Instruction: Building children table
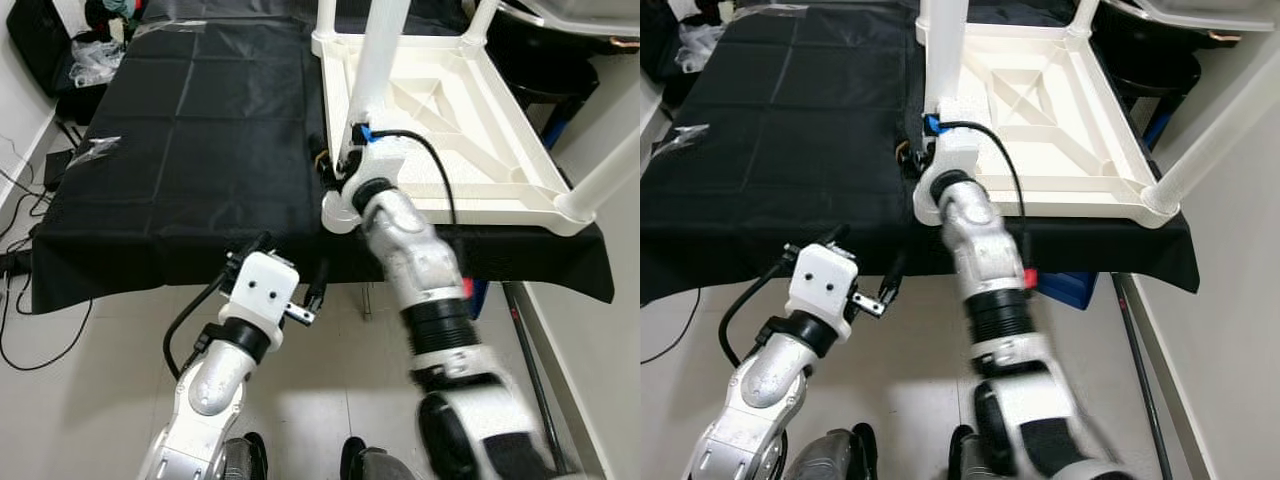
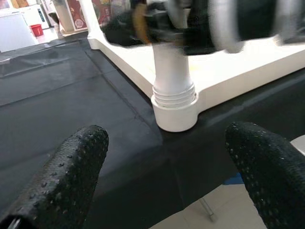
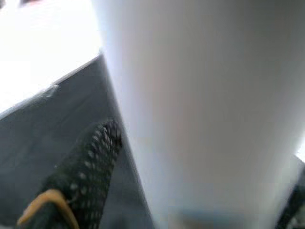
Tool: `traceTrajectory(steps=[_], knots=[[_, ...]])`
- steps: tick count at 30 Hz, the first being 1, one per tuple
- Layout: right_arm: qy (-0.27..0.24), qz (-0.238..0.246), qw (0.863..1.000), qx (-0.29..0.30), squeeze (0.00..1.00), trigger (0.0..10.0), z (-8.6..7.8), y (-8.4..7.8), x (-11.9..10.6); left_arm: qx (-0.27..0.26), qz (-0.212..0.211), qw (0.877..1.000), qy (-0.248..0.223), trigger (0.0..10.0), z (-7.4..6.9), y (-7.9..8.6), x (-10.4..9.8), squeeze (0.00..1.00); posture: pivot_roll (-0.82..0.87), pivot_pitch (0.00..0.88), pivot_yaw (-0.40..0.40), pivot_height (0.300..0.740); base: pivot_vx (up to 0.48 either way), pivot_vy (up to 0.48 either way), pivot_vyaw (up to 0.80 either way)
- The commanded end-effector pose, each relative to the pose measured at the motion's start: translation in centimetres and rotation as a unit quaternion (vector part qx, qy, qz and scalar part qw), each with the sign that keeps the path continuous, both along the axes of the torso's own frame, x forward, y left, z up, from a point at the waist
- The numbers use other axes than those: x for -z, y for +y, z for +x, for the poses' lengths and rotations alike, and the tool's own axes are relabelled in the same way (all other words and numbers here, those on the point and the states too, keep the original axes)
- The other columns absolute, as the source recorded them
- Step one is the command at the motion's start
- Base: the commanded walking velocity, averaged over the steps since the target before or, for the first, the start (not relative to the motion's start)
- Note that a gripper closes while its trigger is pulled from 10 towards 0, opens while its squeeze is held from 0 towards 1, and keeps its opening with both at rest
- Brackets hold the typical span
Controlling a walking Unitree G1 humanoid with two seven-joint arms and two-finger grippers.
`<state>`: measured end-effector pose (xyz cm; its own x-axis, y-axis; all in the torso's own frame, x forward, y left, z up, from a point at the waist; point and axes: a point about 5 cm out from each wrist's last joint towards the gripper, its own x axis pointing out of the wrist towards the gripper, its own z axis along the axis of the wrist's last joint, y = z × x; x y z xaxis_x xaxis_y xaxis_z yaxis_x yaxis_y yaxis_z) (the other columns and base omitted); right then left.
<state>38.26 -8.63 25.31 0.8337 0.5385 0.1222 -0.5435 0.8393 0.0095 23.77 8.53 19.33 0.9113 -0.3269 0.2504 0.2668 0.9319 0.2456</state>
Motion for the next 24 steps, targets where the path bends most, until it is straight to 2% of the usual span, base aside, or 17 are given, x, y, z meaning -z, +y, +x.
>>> traceTrajectory(steps=[1,3,6,9,10,12,15,17,19,20,24], knots=[[0.023,-0.008,0.995,-0.093,0.00,10.0,-0.2,0.3,0.5,-0.002,0.006,1.000,0.006,10.0,0.0,-0.1,0.3,0.00,0.17,0.217,-0.072,0.740,0.000,0.000,0.00],[0.023,-0.008,0.995,-0.093,0.00,10.0,-0.2,0.3,0.5,-0.002,0.006,1.000,0.006,10.0,0.0,-0.1,0.3,0.00,0.17,0.217,-0.072,0.740,0.000,0.000,0.00],[0.008,-0.003,0.977,-0.213,0.00,10.0,0.0,-1.1,-0.1,0.000,0.006,1.000,0.003,10.0,0.0,-0.1,0.2,0.00,0.19,0.217,-0.071,0.740,0.000,0.000,0.00],[0.002,-0.008,0.973,-0.233,0.00,10.0,0.0,-1.2,-0.1,0.000,0.007,1.000,0.002,10.0,0.0,-0.1,0.2,0.00,0.19,0.217,-0.071,0.740,0.000,0.000,0.00],[0.006,-0.002,0.965,-0.263,0.00,10.0,-0.1,-1.0,-0.2,-0.001,0.008,1.000,0.001,10.0,0.0,0.0,0.1,0.00,0.20,0.217,-0.074,0.740,0.000,0.000,0.00],[0.011,0.003,0.960,-0.281,0.00,10.0,-0.1,-0.7,-0.2,-0.003,0.009,1.000,0.001,10.0,0.0,0.1,0.1,0.00,0.20,0.220,-0.075,0.740,0.000,0.000,0.00],[0.014,0.002,0.957,-0.291,0.00,10.0,0.0,-0.3,-0.3,-0.005,0.010,1.000,0.001,10.0,0.0,0.2,0.1,0.00,0.20,0.217,-0.076,0.740,0.000,0.000,0.00],[0.021,-0.003,0.957,-0.288,0.00,10.0,0.4,1.0,-0.1,-0.006,0.011,1.000,0.001,10.0,-0.1,0.3,0.1,0.00,0.21,0.221,-0.082,0.740,0.000,0.000,0.00],[0.021,-0.003,0.957,-0.288,0.00,10.0,0.4,1.0,-0.1,-0.006,0.011,1.000,0.001,10.0,-0.1,0.3,0.1,0.00,0.21,0.221,-0.082,0.740,0.000,0.000,0.00],[0.026,-0.015,0.961,-0.276,0.00,10.0,0.7,1.8,0.3,-0.008,0.010,1.000,0.000,10.0,-0.1,0.2,0.0,0.00,0.21,0.219,-0.084,0.740,0.000,0.000,0.00],[0.024,-0.018,0.963,-0.267,0.00,10.0,0.9,2.3,0.4,-0.009,0.010,1.000,0.000,10.0,-0.2,0.3,0.0,0.00,0.21,0.220,-0.089,0.740,0.000,0.000,0.00]])
